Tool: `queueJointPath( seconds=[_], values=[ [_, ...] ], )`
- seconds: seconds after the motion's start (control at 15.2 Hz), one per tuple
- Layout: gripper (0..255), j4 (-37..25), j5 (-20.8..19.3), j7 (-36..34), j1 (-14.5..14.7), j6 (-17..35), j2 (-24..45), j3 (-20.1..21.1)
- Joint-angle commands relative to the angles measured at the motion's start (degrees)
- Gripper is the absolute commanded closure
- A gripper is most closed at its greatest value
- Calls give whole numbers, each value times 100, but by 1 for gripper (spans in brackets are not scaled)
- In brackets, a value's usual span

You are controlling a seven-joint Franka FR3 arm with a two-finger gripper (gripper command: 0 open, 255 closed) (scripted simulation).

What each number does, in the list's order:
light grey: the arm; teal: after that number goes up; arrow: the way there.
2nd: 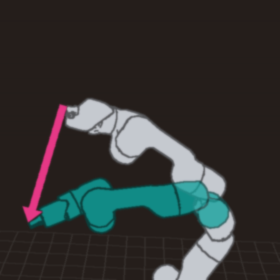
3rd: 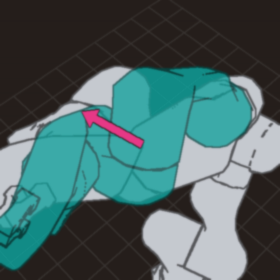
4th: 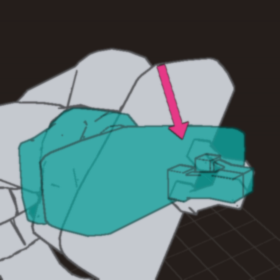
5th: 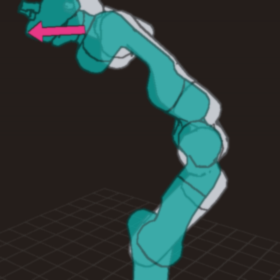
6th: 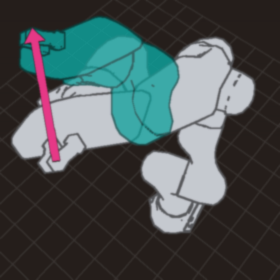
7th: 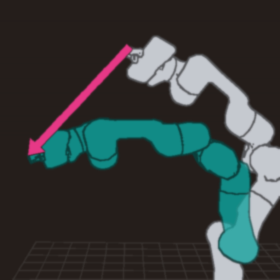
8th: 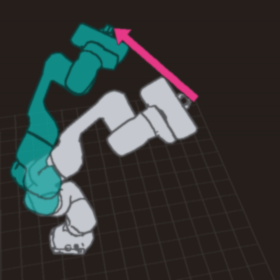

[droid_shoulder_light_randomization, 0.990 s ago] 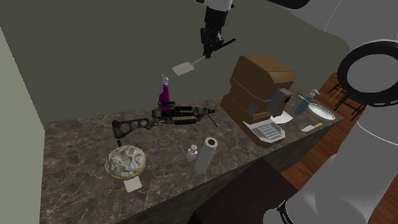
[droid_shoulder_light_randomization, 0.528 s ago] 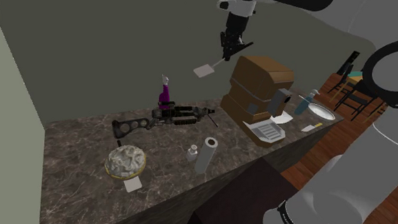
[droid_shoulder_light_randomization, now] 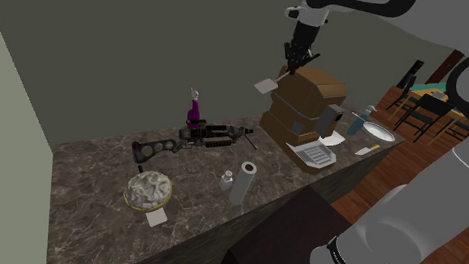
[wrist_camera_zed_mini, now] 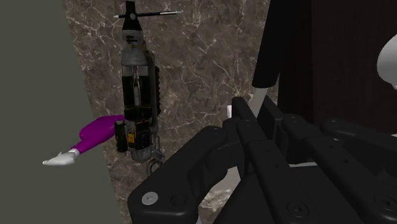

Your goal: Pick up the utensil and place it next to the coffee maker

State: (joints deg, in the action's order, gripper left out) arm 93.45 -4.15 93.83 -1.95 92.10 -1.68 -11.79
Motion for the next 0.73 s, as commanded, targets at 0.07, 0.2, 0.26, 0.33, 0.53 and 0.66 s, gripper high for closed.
queueJointPath(
  seconds=[0.07, 0.2, 0.26, 0.33, 0.53, 0.66],
  values=[
    [255, 148, -31, 400, -190, 61, -117, -206],
    [255, 189, -44, 666, -317, 87, -153, -347],
    [255, 199, -49, 801, -381, 98, -162, -419],
    [255, 202, -51, 937, -444, 109, -164, -493],
    [255, 391, -63, 1046, -502, 278, -193, -559],
    [255, 575, -72, 1031, -502, 437, -220, -559]
  ],
)
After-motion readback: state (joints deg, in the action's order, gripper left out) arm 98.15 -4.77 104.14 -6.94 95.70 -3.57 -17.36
